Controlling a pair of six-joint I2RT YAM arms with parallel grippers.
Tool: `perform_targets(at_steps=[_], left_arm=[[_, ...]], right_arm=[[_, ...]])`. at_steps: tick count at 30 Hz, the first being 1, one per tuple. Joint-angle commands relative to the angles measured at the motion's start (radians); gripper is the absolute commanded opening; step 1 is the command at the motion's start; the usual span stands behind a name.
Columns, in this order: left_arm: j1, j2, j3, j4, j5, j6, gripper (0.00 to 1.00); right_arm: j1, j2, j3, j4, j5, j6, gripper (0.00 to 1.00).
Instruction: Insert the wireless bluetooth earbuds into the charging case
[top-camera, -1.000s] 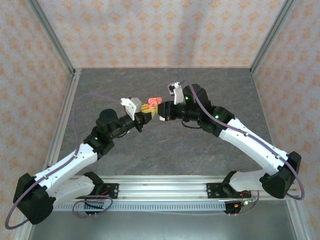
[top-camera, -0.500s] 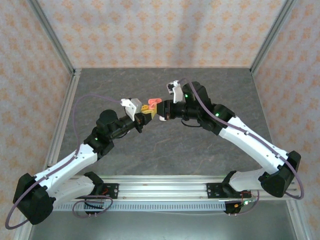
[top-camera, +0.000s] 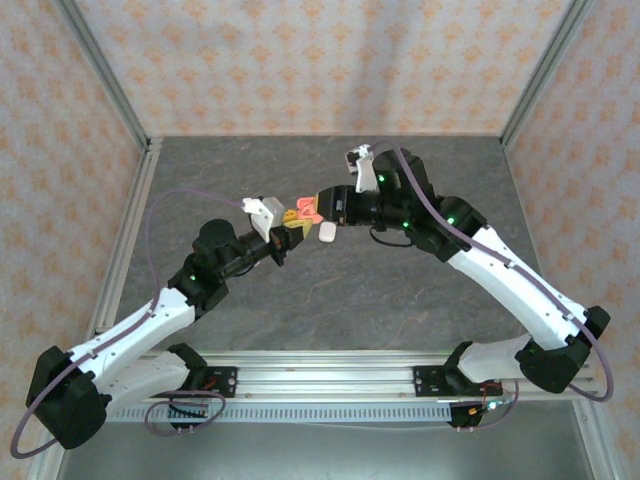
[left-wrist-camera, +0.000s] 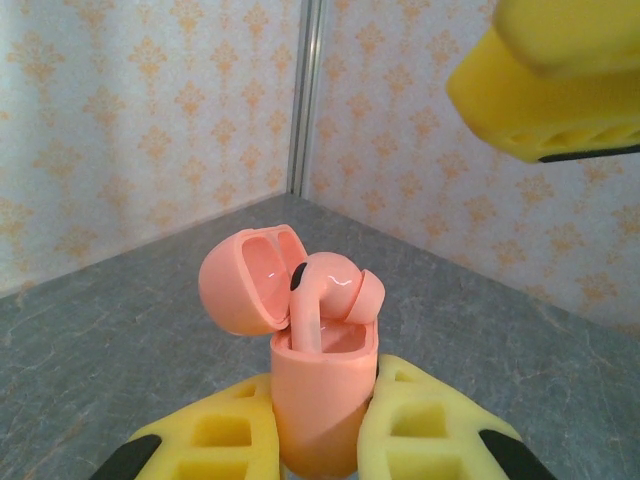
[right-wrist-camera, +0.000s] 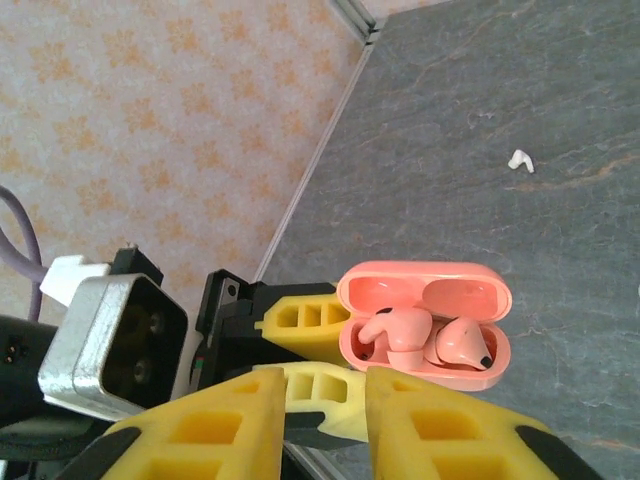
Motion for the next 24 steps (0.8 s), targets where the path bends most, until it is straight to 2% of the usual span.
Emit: perform_targets(at_steps=[1, 6, 24], left_arm=[[-0.003, 0.012, 0.004, 0.042, 0.009, 0.022, 0.0], [-0.003, 0.018, 0.009, 0.044, 0.016, 0.022, 0.0], [-0.003, 0.03, 0.013, 0.045, 0.034, 0.026, 0.0]], right_arm=[[0.001, 0.035, 0.041, -0.103, 0.033, 0.036, 0.32], [0.0, 0.071, 0.063, -0.148, 0.026, 0.046, 0.36], [0.001, 0.104, 0.096, -0.16, 0.07, 0.011, 0.34]])
